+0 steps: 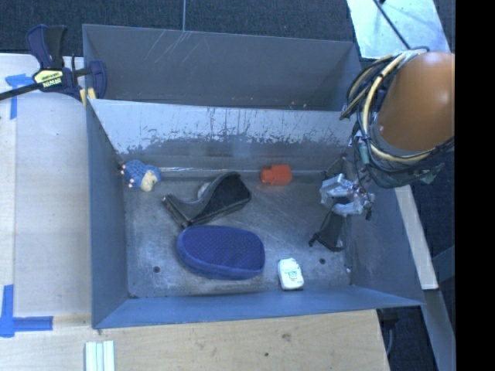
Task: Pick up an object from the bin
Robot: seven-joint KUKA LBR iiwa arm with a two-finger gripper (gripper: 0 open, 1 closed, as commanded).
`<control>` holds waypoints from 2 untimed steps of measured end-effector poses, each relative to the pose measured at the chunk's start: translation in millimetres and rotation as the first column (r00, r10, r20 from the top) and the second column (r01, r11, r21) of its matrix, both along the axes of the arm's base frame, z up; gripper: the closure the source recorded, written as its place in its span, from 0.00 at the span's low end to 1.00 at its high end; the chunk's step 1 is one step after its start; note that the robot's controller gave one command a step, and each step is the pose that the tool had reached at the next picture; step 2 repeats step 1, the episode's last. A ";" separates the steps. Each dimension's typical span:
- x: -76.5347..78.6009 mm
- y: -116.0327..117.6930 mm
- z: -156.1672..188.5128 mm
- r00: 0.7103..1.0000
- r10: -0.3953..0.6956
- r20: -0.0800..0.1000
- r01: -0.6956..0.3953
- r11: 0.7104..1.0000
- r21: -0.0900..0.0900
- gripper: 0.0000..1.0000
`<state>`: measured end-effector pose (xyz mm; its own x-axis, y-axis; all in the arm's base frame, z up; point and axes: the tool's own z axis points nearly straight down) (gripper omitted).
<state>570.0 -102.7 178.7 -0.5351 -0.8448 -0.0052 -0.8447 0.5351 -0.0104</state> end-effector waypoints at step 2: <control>-28.4 32.0 71.7 0.941 0.340 -0.005 -0.340 0.941 0.000 1.00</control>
Offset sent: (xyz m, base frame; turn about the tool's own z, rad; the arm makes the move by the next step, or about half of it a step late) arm -0.0296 0.0309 0.0695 -0.3450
